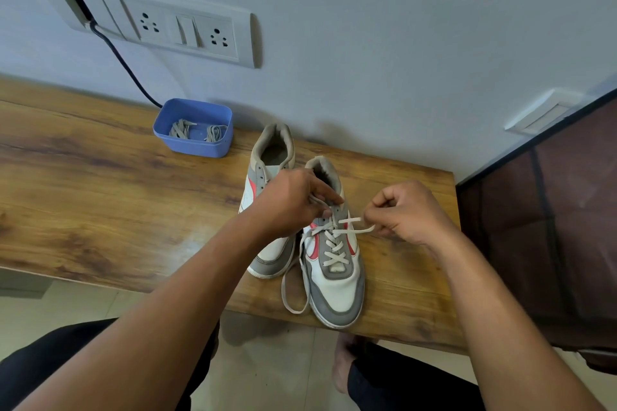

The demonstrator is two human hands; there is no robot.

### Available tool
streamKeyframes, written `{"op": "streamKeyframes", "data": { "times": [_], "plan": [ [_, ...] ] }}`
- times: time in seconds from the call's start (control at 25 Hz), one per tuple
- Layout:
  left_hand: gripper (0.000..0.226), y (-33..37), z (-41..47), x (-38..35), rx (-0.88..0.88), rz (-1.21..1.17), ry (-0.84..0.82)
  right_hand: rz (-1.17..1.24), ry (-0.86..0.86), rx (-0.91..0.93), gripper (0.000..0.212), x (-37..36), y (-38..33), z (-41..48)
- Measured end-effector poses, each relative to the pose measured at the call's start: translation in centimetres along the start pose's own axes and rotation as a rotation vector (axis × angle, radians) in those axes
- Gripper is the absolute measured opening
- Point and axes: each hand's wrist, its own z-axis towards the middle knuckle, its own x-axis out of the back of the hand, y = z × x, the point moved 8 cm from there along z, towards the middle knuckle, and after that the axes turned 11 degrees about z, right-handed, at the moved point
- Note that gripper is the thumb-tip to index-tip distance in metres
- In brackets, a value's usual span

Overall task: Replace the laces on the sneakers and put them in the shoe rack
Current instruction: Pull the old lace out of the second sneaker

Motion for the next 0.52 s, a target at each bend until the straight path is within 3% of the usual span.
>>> {"op": "streamKeyframes", "data": {
  "times": [0.16,0.32,0.52],
  "plan": [
    [0.029,-0.1,0.1,-0.1,-0.001,0.004,0.004,0.01,-0.094,-0.003,0.006,-1.8,-0.2,-0.7],
    [0.029,0.0,0.0,0.0,-0.016,0.015,0.014,0.008,0.03,0.025,0.007,0.3,-0.2,0.0],
    [0.028,0.1,-0.1,0.0,-0.021,0.026,0.026,0.001,-0.075,0.038,0.008,-1.9,-0.6,-0.6]
  ]
}}
